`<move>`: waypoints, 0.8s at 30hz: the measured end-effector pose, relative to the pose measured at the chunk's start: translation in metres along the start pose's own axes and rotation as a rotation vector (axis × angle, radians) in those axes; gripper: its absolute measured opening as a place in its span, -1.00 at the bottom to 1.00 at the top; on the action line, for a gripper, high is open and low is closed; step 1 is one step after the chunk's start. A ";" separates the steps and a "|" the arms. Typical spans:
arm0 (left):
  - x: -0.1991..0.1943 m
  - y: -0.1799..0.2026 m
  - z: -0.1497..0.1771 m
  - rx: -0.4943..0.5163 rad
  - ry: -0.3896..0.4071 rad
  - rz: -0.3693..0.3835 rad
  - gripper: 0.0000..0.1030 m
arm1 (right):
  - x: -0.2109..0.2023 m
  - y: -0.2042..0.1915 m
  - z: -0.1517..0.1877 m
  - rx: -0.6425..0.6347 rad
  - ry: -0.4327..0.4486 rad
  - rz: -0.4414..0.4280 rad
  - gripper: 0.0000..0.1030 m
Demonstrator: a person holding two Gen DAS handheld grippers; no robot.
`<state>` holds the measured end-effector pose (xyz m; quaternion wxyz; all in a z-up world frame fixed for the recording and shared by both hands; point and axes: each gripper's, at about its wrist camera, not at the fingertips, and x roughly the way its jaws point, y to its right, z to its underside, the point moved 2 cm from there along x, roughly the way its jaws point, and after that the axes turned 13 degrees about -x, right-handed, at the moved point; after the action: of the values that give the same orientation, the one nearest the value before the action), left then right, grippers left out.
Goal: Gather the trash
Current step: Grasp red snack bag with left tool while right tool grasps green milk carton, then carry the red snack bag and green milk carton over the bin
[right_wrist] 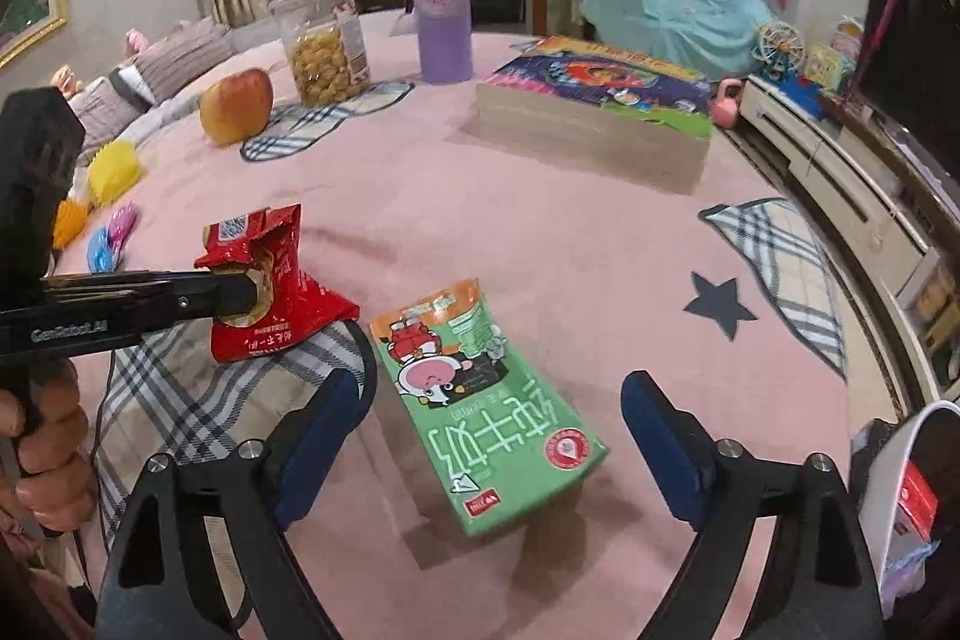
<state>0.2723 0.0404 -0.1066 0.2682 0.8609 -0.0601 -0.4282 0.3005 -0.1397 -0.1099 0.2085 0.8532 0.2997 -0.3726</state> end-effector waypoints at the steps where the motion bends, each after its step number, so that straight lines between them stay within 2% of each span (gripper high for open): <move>1: -0.001 0.002 0.002 0.007 -0.002 0.004 -0.76 | 0.002 0.000 0.002 0.011 -0.017 -0.005 0.12; 5: -0.007 0.011 0.009 0.031 -0.010 0.030 -0.86 | -0.009 0.000 0.015 0.089 -0.002 0.004 0.09; 8: -0.009 0.019 0.015 0.053 -0.020 0.043 -0.92 | -0.026 0.002 0.030 0.191 0.044 -0.019 0.09; 14: -0.013 0.039 0.029 0.094 -0.038 0.079 -0.92 | -0.060 0.008 0.064 0.351 0.116 -0.038 0.08; 24: -0.013 0.076 0.050 0.194 -0.062 0.086 -0.92 | -0.098 0.010 0.086 0.434 0.187 -0.004 0.08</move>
<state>0.2352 -0.0404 -0.0828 0.1995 0.8658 -0.1465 -0.4348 0.2104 -0.2320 -0.0884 -0.0092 0.9082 0.2324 -0.3480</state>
